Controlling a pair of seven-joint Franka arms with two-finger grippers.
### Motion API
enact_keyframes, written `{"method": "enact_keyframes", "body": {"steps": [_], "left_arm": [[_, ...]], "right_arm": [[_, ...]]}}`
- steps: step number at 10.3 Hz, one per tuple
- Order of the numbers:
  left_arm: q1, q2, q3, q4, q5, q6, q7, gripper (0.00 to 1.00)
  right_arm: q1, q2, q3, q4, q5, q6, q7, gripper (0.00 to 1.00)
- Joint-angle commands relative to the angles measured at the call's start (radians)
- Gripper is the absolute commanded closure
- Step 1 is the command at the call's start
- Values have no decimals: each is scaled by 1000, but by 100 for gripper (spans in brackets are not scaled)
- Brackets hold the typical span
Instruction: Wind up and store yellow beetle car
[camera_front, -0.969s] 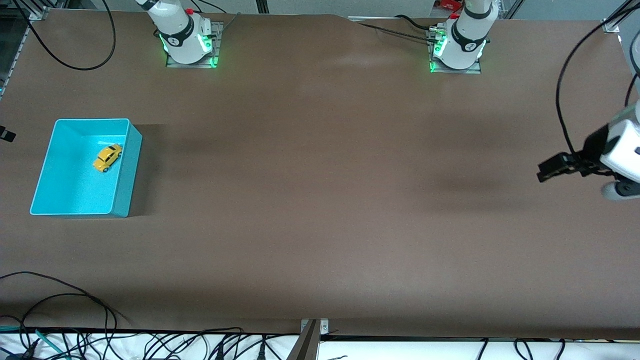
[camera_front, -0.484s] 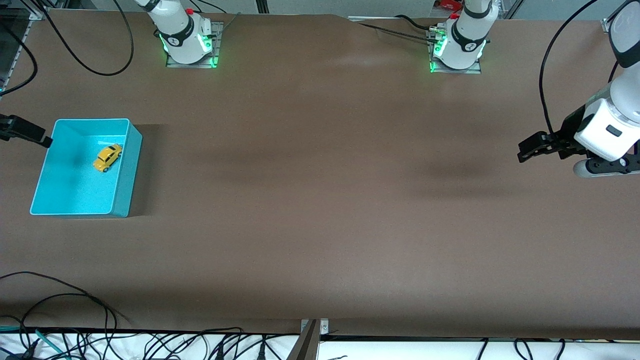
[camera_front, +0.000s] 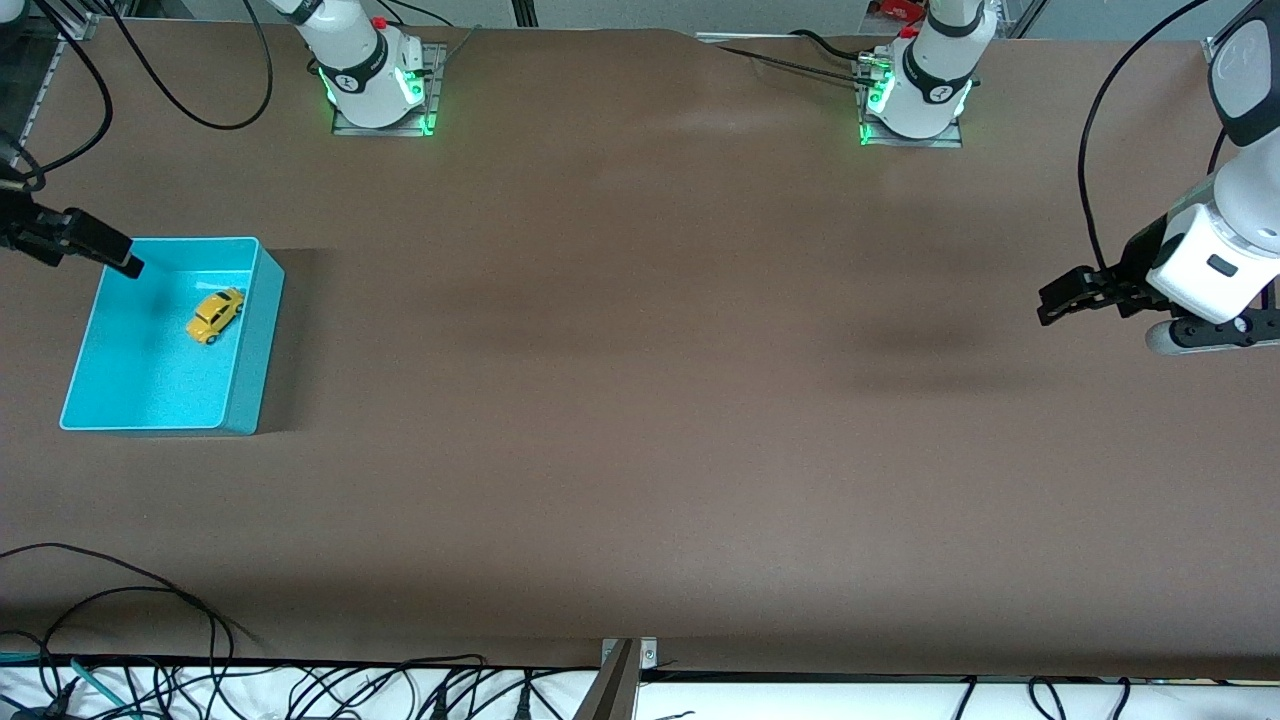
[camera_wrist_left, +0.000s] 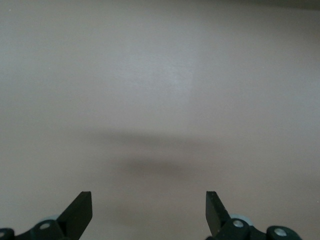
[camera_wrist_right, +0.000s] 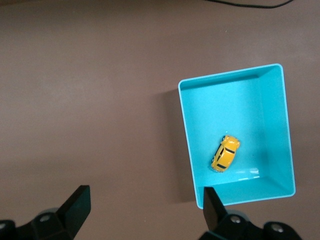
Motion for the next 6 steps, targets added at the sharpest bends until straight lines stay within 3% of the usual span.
{"method": "enact_keyframes", "body": {"steps": [1,4,6], "left_arm": [[15,-22,1,-24,-26,2,32,0],[15,-10,-1,-24,-28,5,51,0],[15,-10,-1,-26,-28,4,60,0]], "right_arm": [[20,-64,0,-81,-20,-7,33,0],[25,52,1,103,-29,-163,30,0],[30,77,1,140,-26,-174,33,0]]}}
